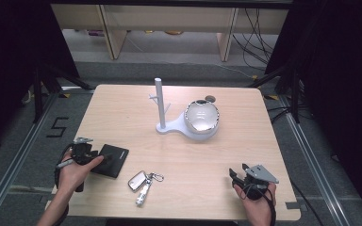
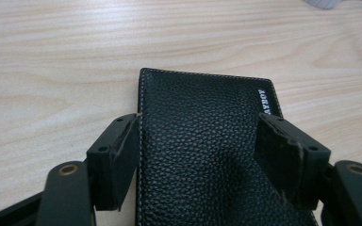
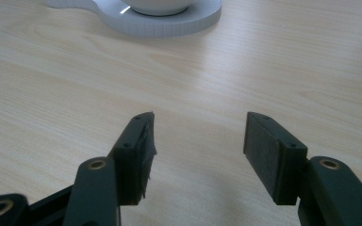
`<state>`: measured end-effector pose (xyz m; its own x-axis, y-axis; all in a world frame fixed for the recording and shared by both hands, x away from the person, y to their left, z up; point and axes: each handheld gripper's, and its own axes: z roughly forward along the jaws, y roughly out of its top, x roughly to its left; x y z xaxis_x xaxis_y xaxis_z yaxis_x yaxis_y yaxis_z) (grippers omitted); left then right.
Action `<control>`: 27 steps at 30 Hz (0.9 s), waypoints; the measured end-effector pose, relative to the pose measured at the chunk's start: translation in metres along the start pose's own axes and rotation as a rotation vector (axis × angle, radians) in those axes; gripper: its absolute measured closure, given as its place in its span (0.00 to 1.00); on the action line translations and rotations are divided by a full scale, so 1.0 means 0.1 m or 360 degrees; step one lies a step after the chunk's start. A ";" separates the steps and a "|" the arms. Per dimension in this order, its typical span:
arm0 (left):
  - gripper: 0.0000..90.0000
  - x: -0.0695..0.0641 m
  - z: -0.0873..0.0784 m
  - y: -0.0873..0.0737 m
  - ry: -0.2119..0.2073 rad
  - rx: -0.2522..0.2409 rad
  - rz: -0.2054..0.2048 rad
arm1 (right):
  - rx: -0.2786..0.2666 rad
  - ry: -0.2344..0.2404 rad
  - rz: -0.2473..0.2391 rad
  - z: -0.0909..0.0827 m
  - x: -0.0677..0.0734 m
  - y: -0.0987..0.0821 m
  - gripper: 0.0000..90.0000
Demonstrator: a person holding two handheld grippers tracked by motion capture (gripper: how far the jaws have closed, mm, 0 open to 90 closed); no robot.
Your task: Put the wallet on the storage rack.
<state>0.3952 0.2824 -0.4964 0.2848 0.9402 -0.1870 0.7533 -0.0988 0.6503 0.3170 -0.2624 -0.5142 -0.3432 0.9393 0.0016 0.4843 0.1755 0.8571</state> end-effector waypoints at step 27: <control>0.36 0.05 -0.12 -0.15 -0.0023 0.0147 -0.0170 | 0.0016 0.0000 -0.0020 0.01 -0.01 0.01 0.49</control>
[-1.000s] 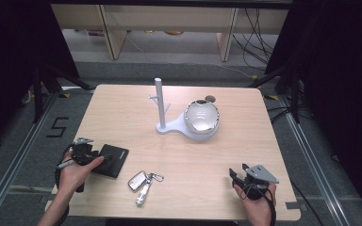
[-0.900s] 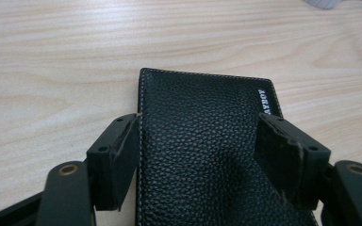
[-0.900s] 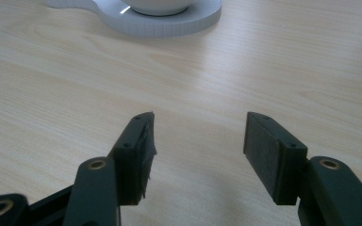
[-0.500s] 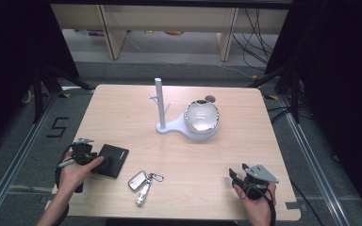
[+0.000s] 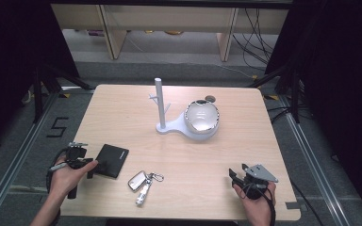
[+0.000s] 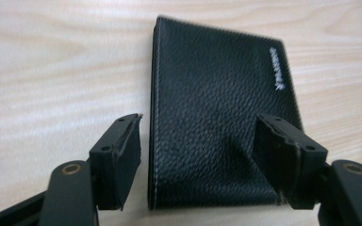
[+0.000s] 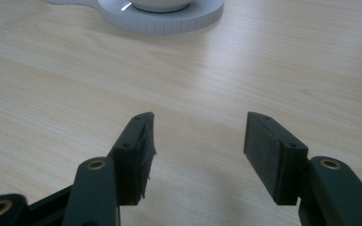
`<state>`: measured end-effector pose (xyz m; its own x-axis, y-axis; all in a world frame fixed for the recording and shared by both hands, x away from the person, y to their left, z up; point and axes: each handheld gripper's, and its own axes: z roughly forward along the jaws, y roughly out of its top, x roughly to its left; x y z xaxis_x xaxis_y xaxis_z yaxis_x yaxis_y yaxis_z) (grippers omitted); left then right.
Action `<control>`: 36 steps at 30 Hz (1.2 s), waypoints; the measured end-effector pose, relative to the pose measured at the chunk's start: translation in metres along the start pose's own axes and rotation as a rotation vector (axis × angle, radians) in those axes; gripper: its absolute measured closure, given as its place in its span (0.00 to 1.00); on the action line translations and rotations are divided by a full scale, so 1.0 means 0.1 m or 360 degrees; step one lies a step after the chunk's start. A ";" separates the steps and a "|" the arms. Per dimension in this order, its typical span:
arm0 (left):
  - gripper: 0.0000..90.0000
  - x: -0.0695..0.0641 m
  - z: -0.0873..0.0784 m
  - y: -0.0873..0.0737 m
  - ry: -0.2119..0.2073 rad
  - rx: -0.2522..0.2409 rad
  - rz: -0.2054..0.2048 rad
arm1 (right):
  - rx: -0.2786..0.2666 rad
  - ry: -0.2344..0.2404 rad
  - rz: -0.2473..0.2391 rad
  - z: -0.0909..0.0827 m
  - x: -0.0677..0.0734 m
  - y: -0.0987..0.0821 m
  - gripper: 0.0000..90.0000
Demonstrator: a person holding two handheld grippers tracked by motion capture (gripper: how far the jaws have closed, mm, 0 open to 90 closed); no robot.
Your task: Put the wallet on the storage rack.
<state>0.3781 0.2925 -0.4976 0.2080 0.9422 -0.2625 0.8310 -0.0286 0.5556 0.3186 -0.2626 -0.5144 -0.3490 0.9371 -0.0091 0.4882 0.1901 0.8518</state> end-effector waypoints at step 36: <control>0.68 0.03 -0.07 -0.12 0.0059 -0.0065 0.0147 | 0.0025 0.0014 -0.0013 0.01 0.01 0.00 0.49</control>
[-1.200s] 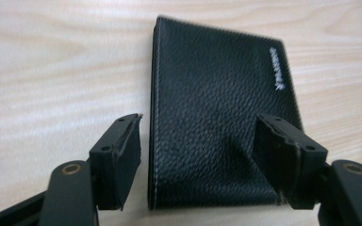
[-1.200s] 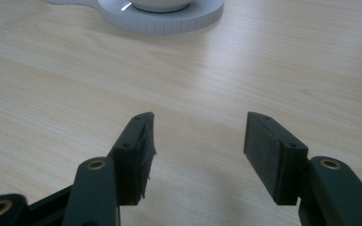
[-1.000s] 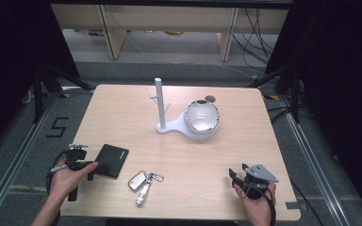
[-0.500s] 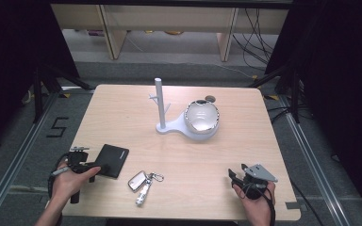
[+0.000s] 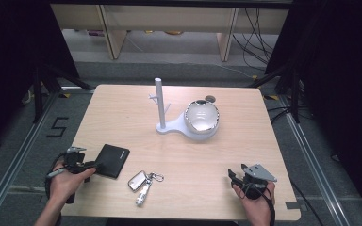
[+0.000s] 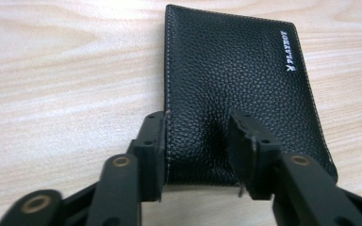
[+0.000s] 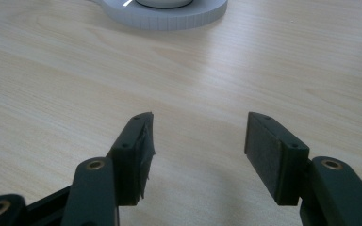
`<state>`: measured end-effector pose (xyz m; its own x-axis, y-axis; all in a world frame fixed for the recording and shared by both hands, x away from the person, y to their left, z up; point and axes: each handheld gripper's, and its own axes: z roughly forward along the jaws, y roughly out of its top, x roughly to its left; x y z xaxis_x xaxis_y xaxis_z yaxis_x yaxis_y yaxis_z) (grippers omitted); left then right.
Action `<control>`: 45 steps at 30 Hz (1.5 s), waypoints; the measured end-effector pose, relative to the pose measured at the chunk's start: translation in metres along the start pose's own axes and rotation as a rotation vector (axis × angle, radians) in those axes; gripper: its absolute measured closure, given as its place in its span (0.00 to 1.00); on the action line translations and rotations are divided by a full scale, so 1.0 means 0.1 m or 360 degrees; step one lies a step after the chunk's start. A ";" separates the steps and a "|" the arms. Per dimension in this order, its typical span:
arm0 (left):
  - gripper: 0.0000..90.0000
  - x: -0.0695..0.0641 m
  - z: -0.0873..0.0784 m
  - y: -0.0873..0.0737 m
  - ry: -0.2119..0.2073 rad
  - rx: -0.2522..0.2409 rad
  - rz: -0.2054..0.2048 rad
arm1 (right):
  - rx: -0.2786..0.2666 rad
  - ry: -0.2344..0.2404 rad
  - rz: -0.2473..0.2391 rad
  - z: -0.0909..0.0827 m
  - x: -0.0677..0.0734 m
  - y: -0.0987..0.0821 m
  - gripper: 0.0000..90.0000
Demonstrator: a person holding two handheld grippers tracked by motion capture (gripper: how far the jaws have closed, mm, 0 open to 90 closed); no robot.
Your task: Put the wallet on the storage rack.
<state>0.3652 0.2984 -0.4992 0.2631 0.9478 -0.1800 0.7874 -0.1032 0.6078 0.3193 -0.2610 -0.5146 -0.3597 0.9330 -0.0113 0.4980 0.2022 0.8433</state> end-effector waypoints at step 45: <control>0.97 -0.60 -0.30 0.69 -0.0677 -0.0357 -0.0230 | -0.0241 0.0554 -0.0815 0.23 1.93 1.07 0.49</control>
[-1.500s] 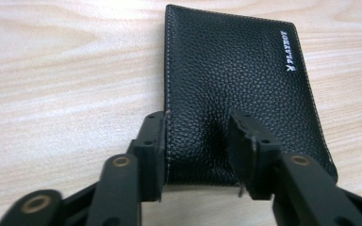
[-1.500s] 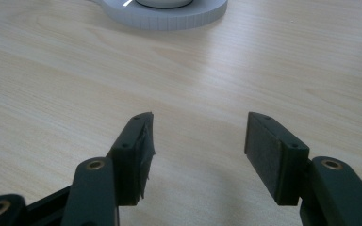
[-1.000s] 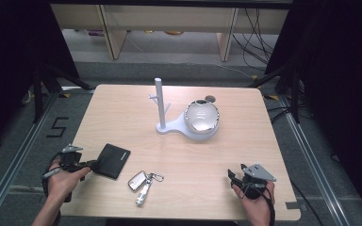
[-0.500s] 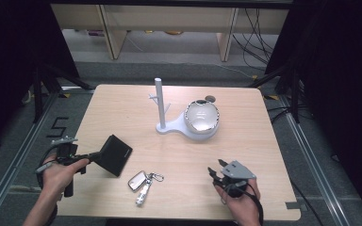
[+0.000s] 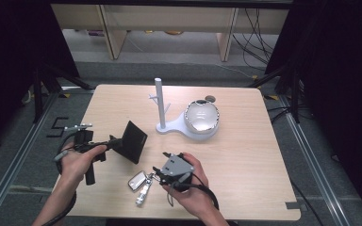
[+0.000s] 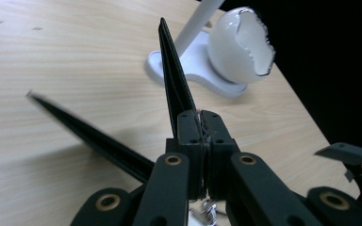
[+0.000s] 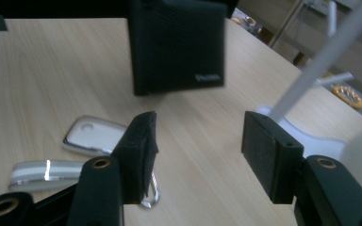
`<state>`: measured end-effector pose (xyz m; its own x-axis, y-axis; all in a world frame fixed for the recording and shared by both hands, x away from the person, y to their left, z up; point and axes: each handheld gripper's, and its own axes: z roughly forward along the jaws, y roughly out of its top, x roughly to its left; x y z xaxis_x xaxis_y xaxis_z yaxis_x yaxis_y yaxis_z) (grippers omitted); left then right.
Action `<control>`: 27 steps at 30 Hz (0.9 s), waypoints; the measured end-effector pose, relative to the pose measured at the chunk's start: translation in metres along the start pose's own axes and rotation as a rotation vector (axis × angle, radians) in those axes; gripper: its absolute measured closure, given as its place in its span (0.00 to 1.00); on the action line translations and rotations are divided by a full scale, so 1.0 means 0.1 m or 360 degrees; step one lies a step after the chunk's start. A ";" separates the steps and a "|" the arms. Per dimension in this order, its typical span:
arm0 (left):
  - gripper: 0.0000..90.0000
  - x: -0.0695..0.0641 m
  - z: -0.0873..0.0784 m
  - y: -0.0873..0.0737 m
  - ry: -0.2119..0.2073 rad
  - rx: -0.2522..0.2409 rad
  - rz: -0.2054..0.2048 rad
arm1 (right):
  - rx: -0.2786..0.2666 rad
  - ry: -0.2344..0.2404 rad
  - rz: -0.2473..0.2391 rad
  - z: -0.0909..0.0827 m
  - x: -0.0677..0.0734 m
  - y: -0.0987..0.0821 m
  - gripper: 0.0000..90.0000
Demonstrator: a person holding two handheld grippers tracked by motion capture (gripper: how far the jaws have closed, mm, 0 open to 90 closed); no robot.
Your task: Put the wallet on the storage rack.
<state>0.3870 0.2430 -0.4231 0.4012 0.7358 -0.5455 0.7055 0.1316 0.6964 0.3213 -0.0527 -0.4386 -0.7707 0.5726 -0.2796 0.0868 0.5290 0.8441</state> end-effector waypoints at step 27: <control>0.82 -0.52 0.38 0.04 -0.0235 -0.0033 0.0060 | 0.0162 -0.0265 -0.0093 0.41 -0.02 0.02 0.88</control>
<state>0.3909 0.1798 -0.4098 0.5100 0.6350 -0.5802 0.6766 0.1203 0.7264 0.3489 -0.0274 -0.4549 -0.6621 0.6301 -0.4057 0.1145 0.6201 0.7761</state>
